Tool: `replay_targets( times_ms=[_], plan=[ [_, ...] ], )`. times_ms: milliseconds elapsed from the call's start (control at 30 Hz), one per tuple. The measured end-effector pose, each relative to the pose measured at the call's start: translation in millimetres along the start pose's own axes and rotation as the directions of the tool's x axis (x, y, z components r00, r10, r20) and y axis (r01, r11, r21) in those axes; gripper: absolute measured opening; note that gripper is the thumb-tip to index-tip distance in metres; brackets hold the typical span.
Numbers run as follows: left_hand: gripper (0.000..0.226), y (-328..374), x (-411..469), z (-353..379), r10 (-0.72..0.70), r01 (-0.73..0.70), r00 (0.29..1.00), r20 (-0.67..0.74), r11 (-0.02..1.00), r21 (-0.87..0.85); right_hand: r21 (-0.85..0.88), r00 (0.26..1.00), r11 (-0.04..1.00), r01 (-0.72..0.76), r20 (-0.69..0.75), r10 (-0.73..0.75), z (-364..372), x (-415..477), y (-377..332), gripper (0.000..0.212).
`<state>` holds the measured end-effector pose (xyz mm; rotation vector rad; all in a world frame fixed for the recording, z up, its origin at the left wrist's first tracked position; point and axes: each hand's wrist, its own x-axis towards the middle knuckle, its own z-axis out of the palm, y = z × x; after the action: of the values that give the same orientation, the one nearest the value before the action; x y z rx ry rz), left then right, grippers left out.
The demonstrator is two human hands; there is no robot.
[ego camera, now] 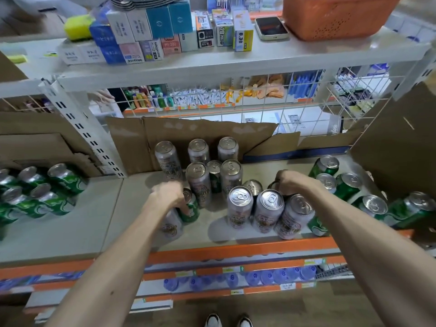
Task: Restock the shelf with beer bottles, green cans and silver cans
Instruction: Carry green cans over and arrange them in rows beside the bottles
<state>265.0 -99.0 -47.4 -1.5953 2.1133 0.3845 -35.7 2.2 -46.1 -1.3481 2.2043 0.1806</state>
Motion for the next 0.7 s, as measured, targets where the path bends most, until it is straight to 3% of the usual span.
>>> replay_targets(
  times_ms=[367,533,700],
  plan=[
    [0.064,-8.1,-2.0,3.4,0.026,-0.028,0.998,-0.054,0.999,-0.042,0.042,0.999,0.998,0.042,-0.033,-0.041,5.2,-0.4,2.7,0.033],
    [0.058,-11.5,-11.3,-16.1,0.009,-0.016,0.998,-0.060,0.993,-0.117,0.025,0.997,0.999,0.041,-0.063,-0.040,-11.9,-11.3,-2.7,0.018],
    [0.057,-23.6,-29.7,-67.7,0.001,-0.025,0.991,-0.136,0.985,-0.173,0.084,0.983,0.993,0.080,-0.173,-0.064,-48.3,-20.1,-7.9,0.044]
  ],
)
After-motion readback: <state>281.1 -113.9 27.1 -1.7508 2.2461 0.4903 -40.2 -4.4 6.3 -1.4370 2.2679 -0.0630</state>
